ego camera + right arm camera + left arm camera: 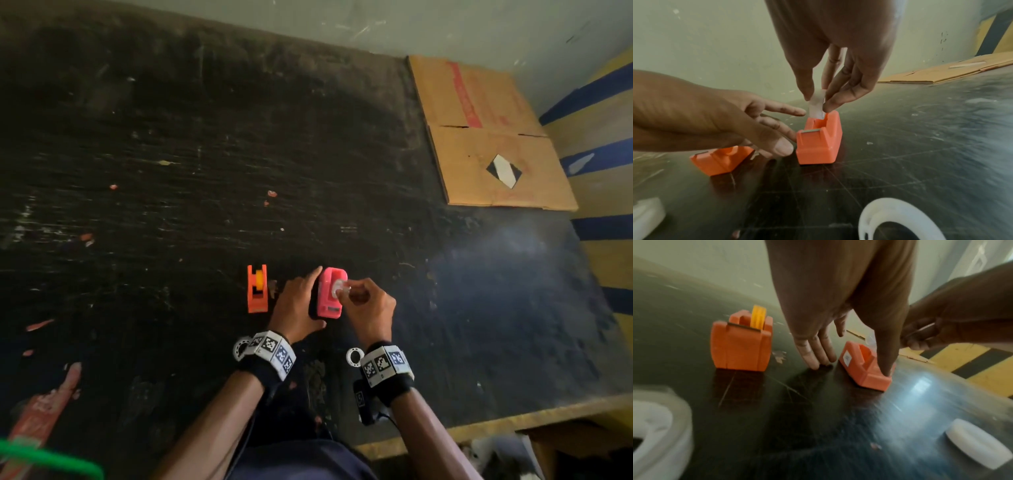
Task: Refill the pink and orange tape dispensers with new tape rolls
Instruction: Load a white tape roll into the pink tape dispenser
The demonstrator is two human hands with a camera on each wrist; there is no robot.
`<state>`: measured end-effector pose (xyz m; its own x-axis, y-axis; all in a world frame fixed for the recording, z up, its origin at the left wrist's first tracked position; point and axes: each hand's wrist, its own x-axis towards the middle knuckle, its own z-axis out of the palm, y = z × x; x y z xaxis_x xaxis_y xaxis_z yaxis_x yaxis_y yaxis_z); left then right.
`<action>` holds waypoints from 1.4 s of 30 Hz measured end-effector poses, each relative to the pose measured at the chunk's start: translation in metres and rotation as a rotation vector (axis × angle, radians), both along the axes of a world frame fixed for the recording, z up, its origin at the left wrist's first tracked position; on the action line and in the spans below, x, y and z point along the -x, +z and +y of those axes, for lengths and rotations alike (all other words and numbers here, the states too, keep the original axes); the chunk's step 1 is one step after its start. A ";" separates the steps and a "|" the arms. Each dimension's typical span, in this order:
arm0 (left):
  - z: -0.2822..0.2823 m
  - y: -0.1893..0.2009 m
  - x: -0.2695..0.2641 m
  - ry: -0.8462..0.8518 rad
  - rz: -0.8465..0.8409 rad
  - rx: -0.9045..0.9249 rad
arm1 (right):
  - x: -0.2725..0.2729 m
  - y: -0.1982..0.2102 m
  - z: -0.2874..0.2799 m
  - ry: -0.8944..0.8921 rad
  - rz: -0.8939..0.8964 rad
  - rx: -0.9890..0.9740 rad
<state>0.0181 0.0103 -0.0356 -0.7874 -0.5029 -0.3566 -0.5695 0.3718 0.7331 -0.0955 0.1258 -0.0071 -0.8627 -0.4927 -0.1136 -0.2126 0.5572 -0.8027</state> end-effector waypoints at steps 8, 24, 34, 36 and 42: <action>-0.009 -0.024 0.022 -0.040 -0.032 0.124 | 0.005 -0.024 -0.009 0.059 0.126 -0.067; -0.009 -0.034 0.021 -0.014 -0.015 0.165 | 0.011 -0.026 -0.013 0.247 0.307 -0.173; -0.009 -0.035 0.020 -0.011 -0.012 0.163 | 0.024 -0.031 -0.023 0.228 0.265 -0.240; -0.009 -0.035 0.019 -0.013 -0.020 0.156 | 0.031 -0.031 -0.030 0.242 0.252 -0.278; -0.010 -0.037 0.017 -0.006 0.000 0.145 | 0.026 -0.024 -0.032 0.267 0.327 -0.298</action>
<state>0.0009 0.0007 -0.0730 -0.7906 -0.5445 -0.2803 -0.5669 0.4774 0.6714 -0.1215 0.0933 -0.0315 -0.7252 -0.6879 -0.0279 -0.5918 0.6436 -0.4853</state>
